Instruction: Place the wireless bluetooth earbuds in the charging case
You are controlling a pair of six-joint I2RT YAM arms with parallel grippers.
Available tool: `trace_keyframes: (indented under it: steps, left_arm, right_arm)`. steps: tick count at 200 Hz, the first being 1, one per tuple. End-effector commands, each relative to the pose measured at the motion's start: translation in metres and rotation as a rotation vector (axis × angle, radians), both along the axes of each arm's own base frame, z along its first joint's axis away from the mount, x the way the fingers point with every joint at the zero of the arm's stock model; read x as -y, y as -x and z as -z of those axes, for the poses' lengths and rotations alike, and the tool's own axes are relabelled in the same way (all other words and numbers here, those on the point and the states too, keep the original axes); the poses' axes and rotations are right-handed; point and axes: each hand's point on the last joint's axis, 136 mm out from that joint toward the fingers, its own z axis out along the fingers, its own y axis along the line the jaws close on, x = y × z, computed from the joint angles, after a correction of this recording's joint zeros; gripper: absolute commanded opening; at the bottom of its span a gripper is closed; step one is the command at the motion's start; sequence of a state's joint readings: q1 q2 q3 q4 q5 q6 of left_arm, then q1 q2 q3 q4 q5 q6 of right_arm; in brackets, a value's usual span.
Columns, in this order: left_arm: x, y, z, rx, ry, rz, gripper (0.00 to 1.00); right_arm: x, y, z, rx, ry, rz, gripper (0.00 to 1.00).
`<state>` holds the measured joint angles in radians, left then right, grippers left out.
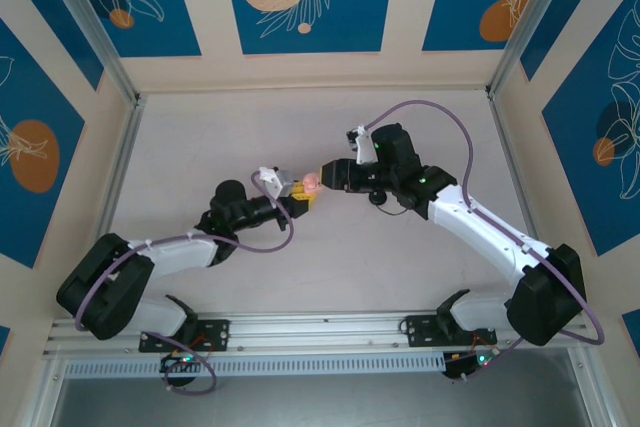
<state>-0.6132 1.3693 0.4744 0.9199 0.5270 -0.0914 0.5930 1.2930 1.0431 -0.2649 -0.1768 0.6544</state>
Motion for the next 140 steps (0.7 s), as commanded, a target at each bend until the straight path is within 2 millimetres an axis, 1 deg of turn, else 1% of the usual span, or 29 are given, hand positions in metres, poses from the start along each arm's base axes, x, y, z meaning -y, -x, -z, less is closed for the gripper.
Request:
trace_keyframes:
  steps: [1, 47, 71, 99, 140]
  left_arm:
    - [0.0046, 0.0061, -0.0224, 0.079, 0.024, 0.041, 0.1]
    - [0.0053, 0.0073, -0.0198, 0.081, 0.011, 0.05, 0.1]
    - [0.0048, 0.0084, -0.02, 0.083, 0.007, 0.052, 0.1]
    - [0.0039, 0.0097, -0.0202, 0.094, -0.007, 0.053, 0.1]
    - [0.0035, 0.0115, -0.0202, 0.105, -0.025, 0.06, 0.1]
  right_arm:
    - [-0.0008, -0.0022, -0.0064, 0.019, 0.019, 0.0, 0.46]
    - [0.0009, -0.0003, -0.0076, 0.006, 0.028, 0.003, 0.47]
    - [0.0018, 0.0005, -0.0093, 0.0, 0.035, 0.005, 0.5]
    - [0.0021, 0.0005, -0.0077, -0.025, 0.053, 0.006, 0.5]
    - [-0.005, 0.002, -0.0018, -0.046, 0.07, -0.013, 0.51]
